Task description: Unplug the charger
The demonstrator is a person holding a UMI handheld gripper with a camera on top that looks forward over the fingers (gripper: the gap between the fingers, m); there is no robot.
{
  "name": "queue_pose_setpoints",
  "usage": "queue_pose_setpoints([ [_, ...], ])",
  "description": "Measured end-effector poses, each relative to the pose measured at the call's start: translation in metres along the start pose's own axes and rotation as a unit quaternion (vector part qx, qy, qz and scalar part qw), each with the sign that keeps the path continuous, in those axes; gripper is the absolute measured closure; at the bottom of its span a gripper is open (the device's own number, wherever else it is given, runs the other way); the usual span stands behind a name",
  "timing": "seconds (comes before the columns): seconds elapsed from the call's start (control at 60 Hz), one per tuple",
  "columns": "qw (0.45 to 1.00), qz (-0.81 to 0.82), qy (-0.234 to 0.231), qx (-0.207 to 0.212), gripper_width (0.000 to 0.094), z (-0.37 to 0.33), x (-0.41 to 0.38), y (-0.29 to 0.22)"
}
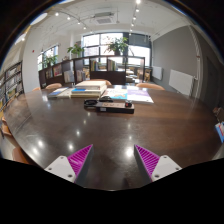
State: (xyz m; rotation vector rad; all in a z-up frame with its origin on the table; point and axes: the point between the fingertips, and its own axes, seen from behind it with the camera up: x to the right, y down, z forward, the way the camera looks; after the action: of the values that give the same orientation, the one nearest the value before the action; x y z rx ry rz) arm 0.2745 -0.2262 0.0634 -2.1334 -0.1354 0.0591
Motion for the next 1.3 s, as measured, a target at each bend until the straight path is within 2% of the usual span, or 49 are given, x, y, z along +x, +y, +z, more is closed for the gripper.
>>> queue_pose_setpoints([
  [0.1,1.000,-0.001,0.022,-0.005,0.0117,0.066,0.035,-0.017],
  [0.117,1.000,-0.002,0.027,-0.007,0.0115,0.049,0.032,-0.020],
  [0.25,0.999,0.001,0.042,-0.008,0.0122,0.137,0.061,-0.055],
  [0.467,0.998,0.008,0.054,0.019,0.0169,0.242,0.085,-0.128],
  [0.583,0.998,0.010,0.059,0.029,0.0305,0.276,0.094,-0.150],
  [0.65,0.998,0.008,0.068,0.015,0.0483,0.289,0.099,-0.147],
  [0.717,0.999,0.008,0.050,0.005,0.0643,0.297,0.089,-0.141],
  [0.733,0.998,0.011,0.052,0.014,0.0668,0.296,0.090,-0.144],
  [0.933,0.996,0.049,0.068,0.014,0.0771,0.297,0.091,-0.143],
  [1.0,0.996,0.061,0.072,-0.008,0.0806,0.297,0.093,-0.141],
  [1.05,0.994,0.074,0.061,-0.048,0.0818,0.294,0.091,-0.143],
  [1.067,0.994,0.086,0.054,-0.045,0.0815,0.291,0.092,-0.151],
  [1.133,0.989,0.088,0.064,0.098,0.0818,0.241,0.118,-0.266],
  [1.167,0.984,0.056,0.077,0.150,0.0818,0.216,0.137,-0.335],
  [1.2,0.976,0.046,0.083,0.196,0.0821,0.180,0.148,-0.370],
  [1.233,0.971,0.055,0.084,0.216,0.0820,0.161,0.162,-0.392],
  [1.3,0.969,0.070,0.089,0.219,0.0820,0.153,0.191,-0.398],
])
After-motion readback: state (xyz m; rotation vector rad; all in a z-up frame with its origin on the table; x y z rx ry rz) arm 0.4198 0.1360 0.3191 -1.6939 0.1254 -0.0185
